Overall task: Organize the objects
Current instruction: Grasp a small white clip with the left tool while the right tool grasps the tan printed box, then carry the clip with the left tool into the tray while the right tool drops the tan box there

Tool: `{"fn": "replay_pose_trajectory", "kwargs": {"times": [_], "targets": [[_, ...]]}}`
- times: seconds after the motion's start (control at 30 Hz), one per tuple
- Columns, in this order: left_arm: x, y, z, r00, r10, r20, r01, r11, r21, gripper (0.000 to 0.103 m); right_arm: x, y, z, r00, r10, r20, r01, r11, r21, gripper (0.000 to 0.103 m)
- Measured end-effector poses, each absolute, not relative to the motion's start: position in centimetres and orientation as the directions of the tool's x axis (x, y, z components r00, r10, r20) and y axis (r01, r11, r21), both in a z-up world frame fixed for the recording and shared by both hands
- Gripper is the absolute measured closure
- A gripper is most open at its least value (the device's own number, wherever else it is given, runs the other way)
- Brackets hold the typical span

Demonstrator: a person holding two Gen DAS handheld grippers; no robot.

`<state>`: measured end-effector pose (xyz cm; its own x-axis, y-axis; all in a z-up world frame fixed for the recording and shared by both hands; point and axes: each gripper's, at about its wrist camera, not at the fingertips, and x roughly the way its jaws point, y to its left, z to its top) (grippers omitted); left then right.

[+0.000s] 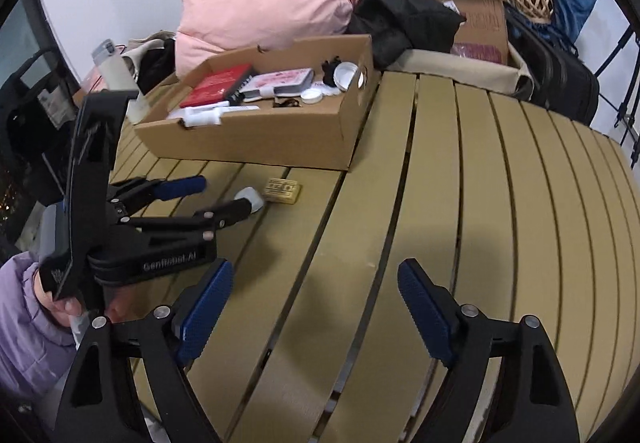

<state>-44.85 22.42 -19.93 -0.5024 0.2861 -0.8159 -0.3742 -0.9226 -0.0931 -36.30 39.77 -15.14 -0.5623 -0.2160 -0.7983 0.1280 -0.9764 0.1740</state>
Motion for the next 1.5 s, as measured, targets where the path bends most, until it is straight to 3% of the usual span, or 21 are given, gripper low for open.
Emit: {"fn": "replay_pose_trajectory", "kwargs": {"times": [0.13, 0.17, 0.2, 0.3, 0.33, 0.5, 0.6, 0.67, 0.77, 0.97, 1.13, 1.27, 1.5], "targets": [[-44.9, 22.9, -20.4, -0.507, 0.300, -0.808, -0.403, -0.911, -0.085, 0.058, -38.0, 39.3, -16.3, -0.562, -0.225, -0.796, 0.138, -0.974, 0.178, 0.016], [-44.7, 23.1, -20.4, -0.525, 0.288, -0.801, -0.408, -0.911, -0.061, 0.065, -38.5, 39.1, -16.5, -0.565, -0.230, -0.792, 0.138, -0.973, 0.184, 0.016], [-44.5, 23.2, -20.5, -0.542, 0.277, -0.794, -0.416, -0.909, -0.033, 0.080, -39.0, 39.0, -16.7, -0.568, -0.236, -0.789, 0.134, -0.972, 0.194, 0.016], [-44.6, 22.4, -20.3, -0.535, 0.267, -0.801, -0.421, -0.907, -0.021, 0.080, -40.3, 38.3, -17.1, -0.573, -0.250, -0.780, 0.129, -0.968, 0.215, 0.020], [-44.8, 21.5, -19.9, -0.531, 0.274, -0.802, -0.408, -0.912, -0.041, 0.080, -40.8, 37.8, -17.2, -0.571, -0.256, -0.780, 0.132, -0.966, 0.220, 0.029], [-44.8, 15.8, -15.8, -0.616, 0.320, -0.720, -0.348, -0.930, -0.115, 0.080, -42.3, 34.5, -19.0, -0.561, -0.246, -0.790, 0.148, -0.969, 0.196, 0.032], [-45.0, 12.5, -14.0, -0.656, 0.324, -0.681, -0.291, -0.942, -0.168, 0.080, -43.2, 33.0, -19.9, -0.574, -0.202, -0.793, 0.131, -0.979, 0.155, 0.038], [-45.4, 10.9, -13.4, -0.665, 0.321, -0.674, -0.254, -0.946, -0.200, 0.080, -44.1, 32.3, -20.3, -0.586, -0.144, -0.797, 0.089, -0.990, 0.114, 0.056], [-46.0, 9.8, -13.5, -0.662, 0.287, -0.693, -0.212, -0.958, -0.193, 0.080, -44.6, 31.8, -20.6, -0.616, -0.031, -0.787, 0.021, -1.000, 0.023, 0.069], [-45.5, 8.9, -12.0, -0.676, 0.268, -0.686, -0.212, -0.963, -0.168, 0.080, -44.1, 32.8, -20.0, -0.604, -0.024, -0.797, -0.025, -0.999, 0.048, 0.069], [-41.5, 4.8, -6.0, -0.740, 0.275, -0.614, -0.237, -0.961, -0.144, 0.080, -38.4, 34.3, -13.7, -0.656, -0.028, -0.754, 0.031, -0.999, 0.009, 0.069], [-36.7, 0.1, -1.0, -0.771, 0.197, -0.606, -0.179, -0.980, -0.091, 0.080, -32.2, 35.6, -8.4, -0.681, -0.029, -0.732, 0.082, -0.996, -0.036, 0.069], [-29.0, -7.3, 3.2, -0.760, 0.081, -0.645, -0.004, -0.993, -0.120, 0.080, -21.3, 35.7, -2.5, -0.707, -0.049, -0.705, 0.140, -0.988, -0.072, 0.069]]}}
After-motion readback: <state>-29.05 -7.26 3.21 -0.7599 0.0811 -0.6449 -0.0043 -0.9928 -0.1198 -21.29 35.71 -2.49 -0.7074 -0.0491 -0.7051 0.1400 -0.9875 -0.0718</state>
